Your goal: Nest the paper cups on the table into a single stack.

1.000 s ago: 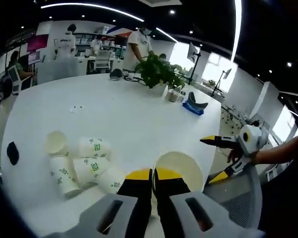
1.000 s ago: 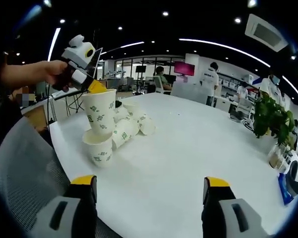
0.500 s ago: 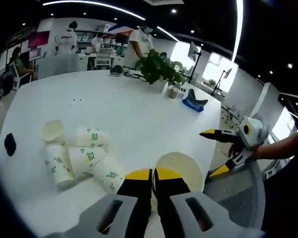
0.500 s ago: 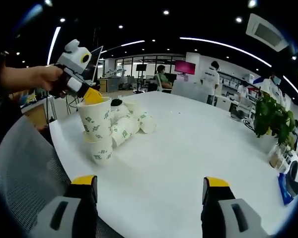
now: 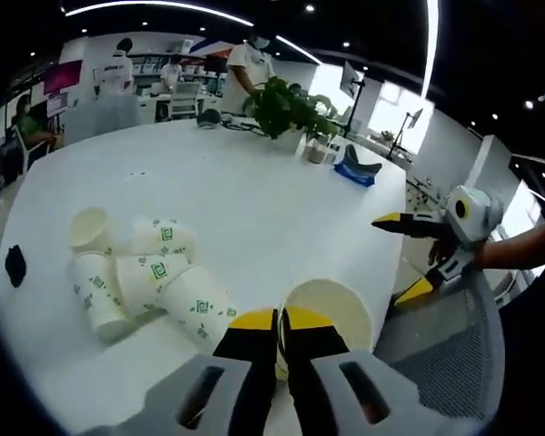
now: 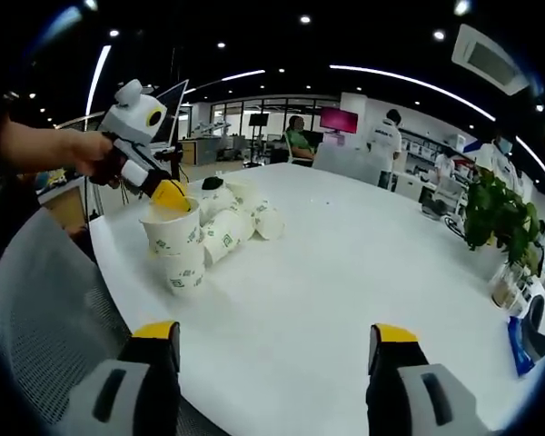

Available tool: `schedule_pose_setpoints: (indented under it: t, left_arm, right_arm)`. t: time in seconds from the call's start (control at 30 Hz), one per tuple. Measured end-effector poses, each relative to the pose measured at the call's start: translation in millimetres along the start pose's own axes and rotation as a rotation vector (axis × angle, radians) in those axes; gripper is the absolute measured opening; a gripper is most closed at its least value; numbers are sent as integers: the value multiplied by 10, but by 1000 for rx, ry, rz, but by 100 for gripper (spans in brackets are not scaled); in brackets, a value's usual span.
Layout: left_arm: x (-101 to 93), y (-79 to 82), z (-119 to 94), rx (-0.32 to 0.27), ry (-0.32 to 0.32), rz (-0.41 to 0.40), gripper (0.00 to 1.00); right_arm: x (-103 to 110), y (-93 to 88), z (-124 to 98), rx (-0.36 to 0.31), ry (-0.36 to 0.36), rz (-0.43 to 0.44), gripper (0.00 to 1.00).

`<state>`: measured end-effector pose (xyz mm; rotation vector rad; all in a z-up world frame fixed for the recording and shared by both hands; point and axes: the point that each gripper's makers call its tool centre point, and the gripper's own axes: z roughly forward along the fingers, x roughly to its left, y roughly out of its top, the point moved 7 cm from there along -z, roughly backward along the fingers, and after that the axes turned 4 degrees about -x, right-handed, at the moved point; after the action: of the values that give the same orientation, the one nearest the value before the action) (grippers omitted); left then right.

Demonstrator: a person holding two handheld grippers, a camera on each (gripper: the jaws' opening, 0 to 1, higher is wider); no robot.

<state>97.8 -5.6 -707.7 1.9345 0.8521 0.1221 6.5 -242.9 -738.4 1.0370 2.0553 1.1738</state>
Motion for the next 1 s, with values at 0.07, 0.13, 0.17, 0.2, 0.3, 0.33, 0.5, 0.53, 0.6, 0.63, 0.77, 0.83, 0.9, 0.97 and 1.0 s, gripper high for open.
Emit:
schedule_pose_setpoints:
  t: [0.07, 0.13, 0.17, 0.2, 0.3, 0.33, 0.5, 0.53, 0.6, 0.63, 0.77, 0.83, 0.9, 0.97, 1.0]
  left_arm:
    - [10, -26, 19, 6, 4, 14, 0]
    - [-7, -41, 37, 14, 7, 31, 0]
    - [-4, -50, 44, 17, 7, 38, 0]
    - [1, -59, 50, 20, 8, 43, 0]
    - [-25, -69, 68, 26, 13, 56, 0]
    - [-10, -90, 79, 27, 15, 60, 0]
    - [31, -123, 104, 26, 45, 111, 0]
    - [67, -110, 97, 18, 76, 138, 0]
    - [54, -126, 101, 18, 76, 141, 0]
    - [62, -129, 104, 18, 75, 133, 0]
    - [53, -128, 109, 5, 71, 122, 1]
    - [72, -133, 117, 2, 76, 127, 1]
    - [90, -135, 122, 1, 84, 135, 1]
    - [100, -138, 125, 0, 87, 142, 2]
    - [97, -138, 127, -1, 86, 143, 2]
  right_arm:
    - [4, 1, -1, 2, 0, -1, 87]
    - [6, 2, -1, 2, 1, -1, 87]
    - [7, 2, -1, 3, 1, -1, 86]
    - [7, -1, 0, 5, 1, -1, 86]
    - [4, -8, 2, 7, 2, -2, 86]
    - [5, -8, 2, 6, 2, -1, 86]
    - [9, -10, 2, 10, 3, -1, 86]
    - [14, -6, 1, 11, 4, 0, 85]
    - [21, 3, -2, 12, 3, 0, 85]
    - [23, 5, -2, 11, 3, 1, 85]
    - [26, 6, -2, 13, 4, -1, 85]
    - [31, 11, -4, 13, 5, 0, 85]
    - [32, 10, -5, 16, 4, -1, 85]
    - [28, 7, -4, 16, 4, -1, 85]
    - [25, 3, -3, 16, 4, -1, 85]
